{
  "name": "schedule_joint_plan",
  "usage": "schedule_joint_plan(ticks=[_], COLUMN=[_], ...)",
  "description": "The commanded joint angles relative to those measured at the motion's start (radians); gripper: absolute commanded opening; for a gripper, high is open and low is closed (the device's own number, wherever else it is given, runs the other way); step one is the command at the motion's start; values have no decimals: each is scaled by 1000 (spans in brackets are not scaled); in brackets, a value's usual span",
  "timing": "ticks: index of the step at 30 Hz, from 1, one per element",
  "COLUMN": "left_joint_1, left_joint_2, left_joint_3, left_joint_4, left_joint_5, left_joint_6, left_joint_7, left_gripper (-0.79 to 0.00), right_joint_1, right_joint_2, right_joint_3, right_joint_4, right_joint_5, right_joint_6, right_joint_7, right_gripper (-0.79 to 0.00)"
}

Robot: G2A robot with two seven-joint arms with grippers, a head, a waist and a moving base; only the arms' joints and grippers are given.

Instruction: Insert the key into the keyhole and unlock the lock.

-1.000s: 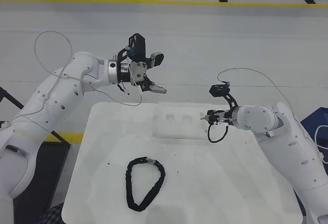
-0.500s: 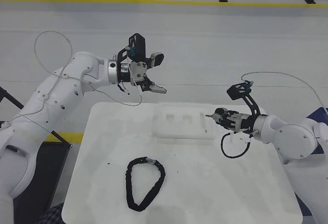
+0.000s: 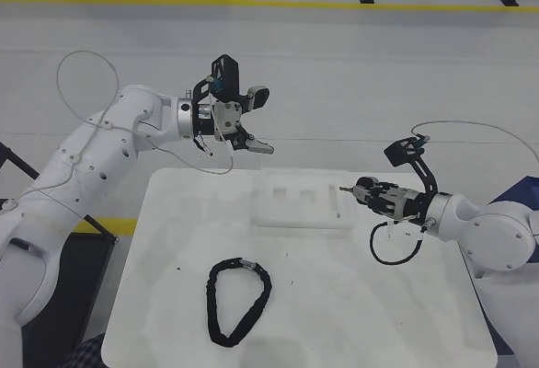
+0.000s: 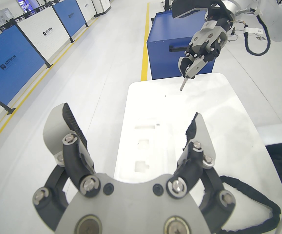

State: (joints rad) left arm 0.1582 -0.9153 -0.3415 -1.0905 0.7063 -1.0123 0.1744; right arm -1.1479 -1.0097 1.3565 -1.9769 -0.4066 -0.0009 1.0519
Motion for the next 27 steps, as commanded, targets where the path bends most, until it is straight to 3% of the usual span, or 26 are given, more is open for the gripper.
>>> schedule_joint_plan(ticks=[1, 8, 14, 18, 27], left_joint_1=[0, 14, 86, 172, 288], left_joint_2=[0, 6, 29, 47, 70], left_joint_3=[0, -13, -48, -69, -104], left_joint_4=[0, -26, -52, -83, -100], left_joint_5=[0, 38, 96, 154, 429], left_joint_6=[0, 14, 23, 2, 0], left_joint_7=[0, -35, -38, 19, 217], left_gripper=[0, 0, 0, 0, 0], right_joint_1=[0, 0, 0, 0, 0], right_joint_2=[0, 0, 0, 0, 0], right_joint_3=[0, 0, 0, 0, 0], right_joint_4=[0, 0, 0, 0, 0], right_joint_5=[0, 0, 0, 0, 0], right_joint_6=[0, 0, 0, 0, 0], right_joint_7=[0, 0, 0, 0, 0], right_gripper=[-785, -785, -785, -785, -785])
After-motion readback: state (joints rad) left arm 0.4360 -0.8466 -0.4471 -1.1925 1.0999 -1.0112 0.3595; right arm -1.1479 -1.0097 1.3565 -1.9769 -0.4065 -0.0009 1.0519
